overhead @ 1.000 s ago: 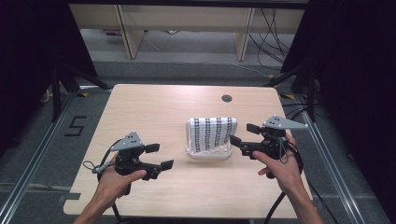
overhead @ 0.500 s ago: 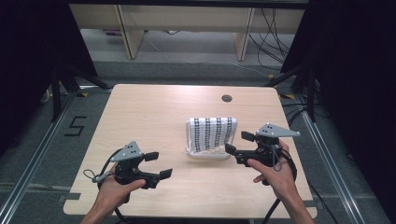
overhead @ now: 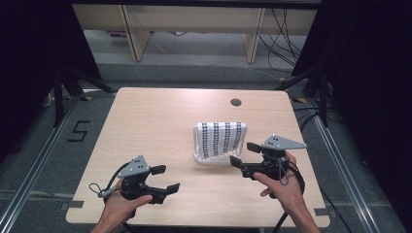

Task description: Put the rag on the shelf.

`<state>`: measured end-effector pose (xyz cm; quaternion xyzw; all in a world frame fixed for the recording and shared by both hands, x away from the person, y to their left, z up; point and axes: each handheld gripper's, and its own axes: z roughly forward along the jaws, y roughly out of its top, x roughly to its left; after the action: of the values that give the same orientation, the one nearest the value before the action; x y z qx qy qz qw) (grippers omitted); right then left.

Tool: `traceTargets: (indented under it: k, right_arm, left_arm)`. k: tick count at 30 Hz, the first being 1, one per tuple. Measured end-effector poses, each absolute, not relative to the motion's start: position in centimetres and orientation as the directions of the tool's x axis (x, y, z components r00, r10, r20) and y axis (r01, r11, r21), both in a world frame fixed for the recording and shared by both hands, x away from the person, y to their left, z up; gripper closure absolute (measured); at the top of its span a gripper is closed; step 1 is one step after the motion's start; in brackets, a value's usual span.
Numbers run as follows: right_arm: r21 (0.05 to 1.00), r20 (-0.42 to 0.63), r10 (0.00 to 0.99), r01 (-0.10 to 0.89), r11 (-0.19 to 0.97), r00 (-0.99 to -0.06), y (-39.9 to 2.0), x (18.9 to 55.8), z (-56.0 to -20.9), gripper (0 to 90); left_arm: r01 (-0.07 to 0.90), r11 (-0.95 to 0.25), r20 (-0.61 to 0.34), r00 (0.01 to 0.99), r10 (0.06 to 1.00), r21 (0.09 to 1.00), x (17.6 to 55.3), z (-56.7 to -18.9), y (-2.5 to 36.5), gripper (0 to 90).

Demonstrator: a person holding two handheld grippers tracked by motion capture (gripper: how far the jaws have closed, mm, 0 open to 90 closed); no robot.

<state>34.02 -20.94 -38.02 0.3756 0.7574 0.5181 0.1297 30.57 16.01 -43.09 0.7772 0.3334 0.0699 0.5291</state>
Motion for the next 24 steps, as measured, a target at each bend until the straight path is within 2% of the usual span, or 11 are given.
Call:
traceTargets:
  k: [1, 2, 3, 19, 20, 21, 24]
  right_arm:
    - [0.884, 0.168, 0.712, 0.424, 0.198, -0.681, -21.1, 33.9, -38.1, 19.8]
    - [0.870, 0.217, 0.711, 0.463, 0.169, -0.669, -20.9, 33.6, -38.2, 19.8]
    - [0.876, 0.180, 0.713, 0.440, 0.197, -0.678, -21.2, 33.7, -38.3, 19.8]
    - [0.875, 0.206, 0.699, 0.449, 0.183, -0.685, -21.2, 32.3, -39.7, 19.7]
    - [0.885, 0.167, 0.704, 0.419, 0.201, -0.690, -21.4, 32.4, -39.8, 19.7]
    - [0.875, 0.197, 0.694, 0.444, 0.195, -0.693, -21.2, 32.2, -40.1, 19.7]
    - [0.871, 0.188, 0.698, 0.446, 0.208, -0.691, -21.3, 32.0, -40.3, 19.7]
  left_arm:
    - [0.445, -0.218, -0.244, 0.767, 0.593, 0.869, 30.5, -43.2, 16.0, 17.0]
    - [0.444, -0.222, -0.242, 0.769, 0.592, 0.868, 30.5, -43.2, 16.0, 17.0]
    - [0.444, -0.224, -0.240, 0.768, 0.594, 0.867, 30.3, -43.4, 16.0, 17.0]
    - [0.435, -0.236, -0.223, 0.769, 0.599, 0.869, 29.2, -44.5, 16.2, 16.9]
    - [0.437, -0.236, -0.224, 0.769, 0.598, 0.868, 29.1, -44.6, 16.2, 17.0]
    - [0.439, -0.238, -0.224, 0.768, 0.599, 0.867, 29.0, -44.7, 16.3, 17.0]
    - [0.434, -0.232, -0.227, 0.772, 0.593, 0.870, 28.8, -44.8, 16.4, 16.9]
